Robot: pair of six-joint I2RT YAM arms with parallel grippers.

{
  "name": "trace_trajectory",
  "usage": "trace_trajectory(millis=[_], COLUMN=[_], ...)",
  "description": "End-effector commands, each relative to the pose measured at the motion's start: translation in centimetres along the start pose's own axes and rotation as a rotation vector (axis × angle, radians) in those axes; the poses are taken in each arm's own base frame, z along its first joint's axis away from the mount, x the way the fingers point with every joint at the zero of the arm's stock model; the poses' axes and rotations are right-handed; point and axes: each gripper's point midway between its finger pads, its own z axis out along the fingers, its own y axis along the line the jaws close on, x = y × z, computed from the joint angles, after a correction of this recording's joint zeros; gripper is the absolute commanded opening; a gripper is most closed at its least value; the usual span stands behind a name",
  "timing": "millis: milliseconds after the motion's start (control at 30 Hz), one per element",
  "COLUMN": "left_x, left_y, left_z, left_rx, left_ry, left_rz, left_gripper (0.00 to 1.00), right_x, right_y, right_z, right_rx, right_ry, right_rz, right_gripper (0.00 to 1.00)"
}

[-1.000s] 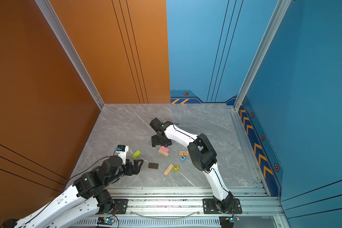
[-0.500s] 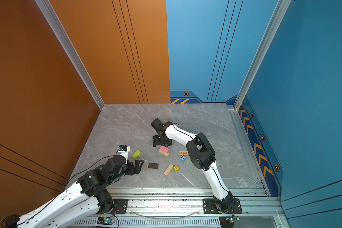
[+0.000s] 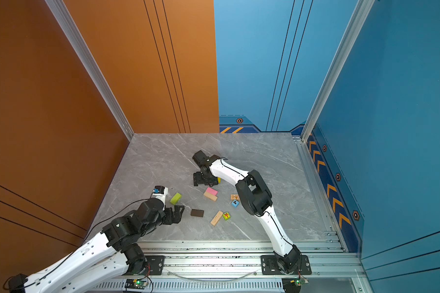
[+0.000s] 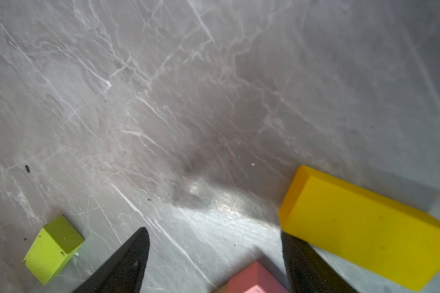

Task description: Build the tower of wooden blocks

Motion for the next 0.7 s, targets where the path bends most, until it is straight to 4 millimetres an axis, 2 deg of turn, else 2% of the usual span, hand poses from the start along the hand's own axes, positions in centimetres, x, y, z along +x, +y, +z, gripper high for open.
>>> trace_trajectory(millis=[0, 167, 300, 467, 500, 533, 667], left_x=[-1.0, -1.4, -2.6, -3.5, -3.5, -3.4, -3.0], left_y=[-0.1, -0.2, -0.7, -1.6, -1.8, -1.9, -2.5], left_z=[-0.4, 0.0, 0.3, 0.4, 0.4, 0.5, 0.8], left_rx=[0.006, 0.010, 0.011, 0.032, 0.041, 0.049, 0.069], left_ry=[-0.021, -0.017, -0.010, 0.003, 0.001, 0.002, 0.010], left_rz=[0.009, 0.007, 0.026, 0.028, 0.020, 0.013, -0.001], left_gripper=[0.98, 0.98, 0.98, 0.98, 0.98, 0.98, 0.98], right_x=[-0.8, -2.0, -2.6, -2.8, -2.7, -3.6, -3.2], right_y=[-0.4, 1.0, 2.2, 2.3, 2.1, 0.4, -0.9], right_z=[0.4, -1.8, -5.2, -8.9, -9.3, -9.9, -10.6], right_rx=[-0.011, -0.060, -0.092, -0.085, -0.080, -0.060, -0.029], right_ry=[0.012, -0.016, -0.050, -0.108, -0.111, -0.123, -0.122], right_rz=[0.008, -0.036, -0.085, -0.126, -0.132, -0.108, -0.115], right_gripper=[0.83, 0.84, 0.85, 0.85, 0.85, 0.85, 0.85])
